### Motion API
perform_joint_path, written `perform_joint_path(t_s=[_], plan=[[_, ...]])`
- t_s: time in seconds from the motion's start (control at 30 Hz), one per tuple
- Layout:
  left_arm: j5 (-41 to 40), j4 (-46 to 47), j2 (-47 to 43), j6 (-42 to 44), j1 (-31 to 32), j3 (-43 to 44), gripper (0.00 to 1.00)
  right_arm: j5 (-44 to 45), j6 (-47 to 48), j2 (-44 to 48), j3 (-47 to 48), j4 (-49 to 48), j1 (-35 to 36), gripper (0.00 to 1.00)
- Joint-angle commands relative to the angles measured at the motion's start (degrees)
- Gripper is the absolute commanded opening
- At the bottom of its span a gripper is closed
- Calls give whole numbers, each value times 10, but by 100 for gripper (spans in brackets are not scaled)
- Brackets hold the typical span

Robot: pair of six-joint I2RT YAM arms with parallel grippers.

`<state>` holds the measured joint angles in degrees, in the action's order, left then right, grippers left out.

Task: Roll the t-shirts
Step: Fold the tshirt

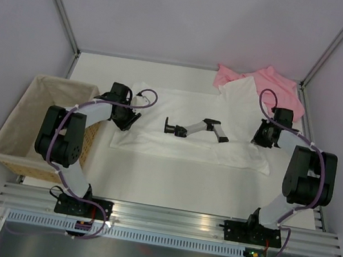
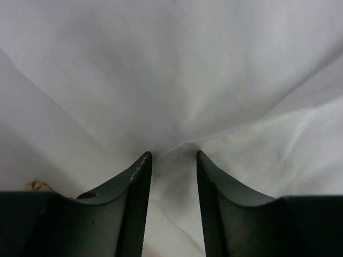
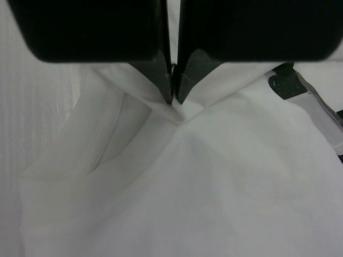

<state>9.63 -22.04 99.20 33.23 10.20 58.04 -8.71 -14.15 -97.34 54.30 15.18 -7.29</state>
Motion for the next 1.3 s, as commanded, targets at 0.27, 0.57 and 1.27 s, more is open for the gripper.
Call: perform_joint_path(t_s=[0.27, 0.57, 1.27], plan=[[-20, 32, 13, -13, -2, 16, 2, 49, -2, 24, 38, -20, 0, 0], [-50, 33, -3, -26, -2, 24, 2, 55, -11, 13, 62, -8, -1, 0], [-75, -18, -22, -16, -2, 87, 63, 190, -30, 33, 119, 82, -2, 64]])
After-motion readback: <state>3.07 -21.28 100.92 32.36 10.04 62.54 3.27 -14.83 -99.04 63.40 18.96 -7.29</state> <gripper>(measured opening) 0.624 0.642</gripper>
